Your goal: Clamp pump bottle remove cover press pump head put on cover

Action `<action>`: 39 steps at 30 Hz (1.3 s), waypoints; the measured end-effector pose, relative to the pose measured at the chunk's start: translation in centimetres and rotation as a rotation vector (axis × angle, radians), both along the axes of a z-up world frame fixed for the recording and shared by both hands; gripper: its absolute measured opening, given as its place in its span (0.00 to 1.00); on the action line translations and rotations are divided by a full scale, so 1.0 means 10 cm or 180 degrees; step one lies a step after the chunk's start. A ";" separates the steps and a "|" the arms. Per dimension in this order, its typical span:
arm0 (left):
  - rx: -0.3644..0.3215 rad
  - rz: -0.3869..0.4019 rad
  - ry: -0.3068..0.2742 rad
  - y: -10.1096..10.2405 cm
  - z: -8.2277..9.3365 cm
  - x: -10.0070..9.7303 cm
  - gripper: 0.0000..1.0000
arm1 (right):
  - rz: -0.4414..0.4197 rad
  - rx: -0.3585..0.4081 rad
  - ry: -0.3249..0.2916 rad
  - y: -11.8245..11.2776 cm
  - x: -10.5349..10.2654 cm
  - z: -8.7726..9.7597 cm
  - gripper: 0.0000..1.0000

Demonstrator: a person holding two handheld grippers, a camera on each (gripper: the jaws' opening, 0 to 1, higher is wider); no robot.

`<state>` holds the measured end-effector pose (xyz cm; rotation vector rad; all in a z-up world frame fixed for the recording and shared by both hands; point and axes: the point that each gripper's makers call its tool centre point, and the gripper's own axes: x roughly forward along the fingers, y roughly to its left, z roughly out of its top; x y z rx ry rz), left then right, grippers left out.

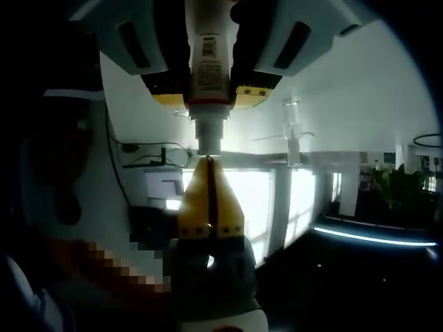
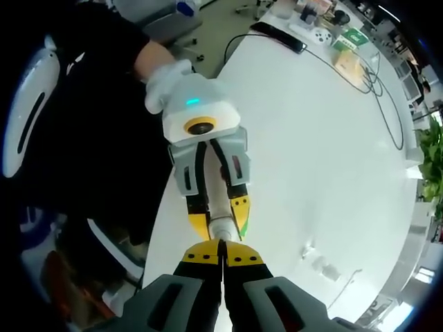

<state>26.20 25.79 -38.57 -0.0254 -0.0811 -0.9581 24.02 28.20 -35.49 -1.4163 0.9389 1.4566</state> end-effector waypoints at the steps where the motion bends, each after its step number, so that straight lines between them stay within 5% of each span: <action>1: 0.0000 0.0000 0.0000 0.00 0.00 0.00 0.13 | -0.0008 0.0001 0.0004 0.00 0.00 0.00 0.00; 21: 0.0004 0.0004 -0.0009 0.00 0.00 0.00 0.13 | 0.0387 -0.0240 -0.0186 0.01 -0.01 -0.02 0.00; 39: -0.0002 0.0004 -0.0003 -0.01 0.00 0.00 0.13 | -0.0065 0.0063 0.0086 0.00 0.01 0.00 0.00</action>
